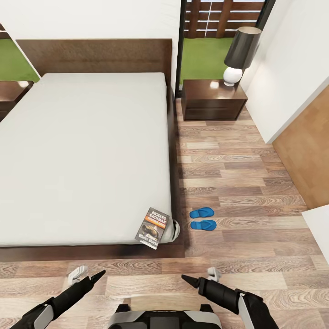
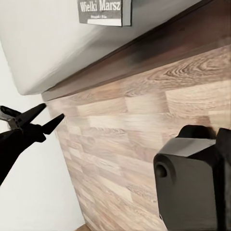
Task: In the bedroom, move the book from the bed onto either nightstand, and place the two sandals side by side next to the bed.
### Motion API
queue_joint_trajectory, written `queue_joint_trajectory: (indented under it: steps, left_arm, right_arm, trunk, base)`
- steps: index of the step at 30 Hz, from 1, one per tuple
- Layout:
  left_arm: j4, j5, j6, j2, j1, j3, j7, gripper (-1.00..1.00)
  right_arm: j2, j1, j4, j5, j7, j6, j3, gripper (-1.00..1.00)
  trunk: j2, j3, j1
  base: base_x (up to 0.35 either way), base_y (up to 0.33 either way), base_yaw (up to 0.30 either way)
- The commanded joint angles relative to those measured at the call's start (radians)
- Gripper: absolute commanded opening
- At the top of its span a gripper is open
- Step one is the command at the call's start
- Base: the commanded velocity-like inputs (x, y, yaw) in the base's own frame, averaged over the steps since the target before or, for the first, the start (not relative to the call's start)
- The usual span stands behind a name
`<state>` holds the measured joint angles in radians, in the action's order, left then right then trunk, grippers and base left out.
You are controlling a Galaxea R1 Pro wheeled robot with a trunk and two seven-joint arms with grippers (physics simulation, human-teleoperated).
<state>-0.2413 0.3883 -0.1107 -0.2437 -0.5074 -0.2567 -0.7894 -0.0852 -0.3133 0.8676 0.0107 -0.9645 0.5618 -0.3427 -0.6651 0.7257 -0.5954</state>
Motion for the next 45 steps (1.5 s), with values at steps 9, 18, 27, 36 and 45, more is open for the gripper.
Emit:
queue_joint_trajectory:
  steps: [9, 18, 27, 36, 45]
  left_arm:
    - [0.01, 0.009, -0.01, 0.0, 0.0, -0.001, -0.004, 1.0]
    - [0.014, 0.009, -0.009, 0.0, 0.0, -0.001, -0.005, 1.0]
    - [0.014, 0.009, -0.009, 0.0, 0.0, 0.0, -0.005, 1.0]
    - [0.014, 0.009, -0.009, 0.002, 0.0, 0.001, -0.005, 1.0]
    - [0.014, 0.008, -0.01, 0.004, 0.0, 0.001, -0.004, 1.0]
  right_arm:
    - [-0.002, -0.001, 0.002, 0.102, 0.072, 0.011, 0.005, 1.0]
    - [-0.001, -0.004, 0.084, 0.259, 0.07, 0.022, 0.105, 1.0]
    - [-0.001, -0.006, 0.19, 0.353, 0.08, 0.013, 0.321, 1.0]
    - [-0.001, -0.006, 0.185, 0.363, 0.08, 0.01, 0.344, 1.0]
    - [-0.001, -0.006, 0.185, 0.373, 0.077, 0.01, 0.338, 1.0]
  trunk:
    - [-0.001, 0.001, 0.0]
    - [-0.001, 0.001, 0.0]
    - [-0.001, 0.001, 0.0]
    - [-0.001, 0.001, 0.0]
    - [-0.001, 0.001, 0.0]
  base:
    - [0.0, 0.0, 0.0]
    - [0.0, 0.0, 0.0]
    - [0.0, 0.0, 0.0]
    - [0.0, 0.0, 0.0]
    - [0.0, 0.0, 0.0]
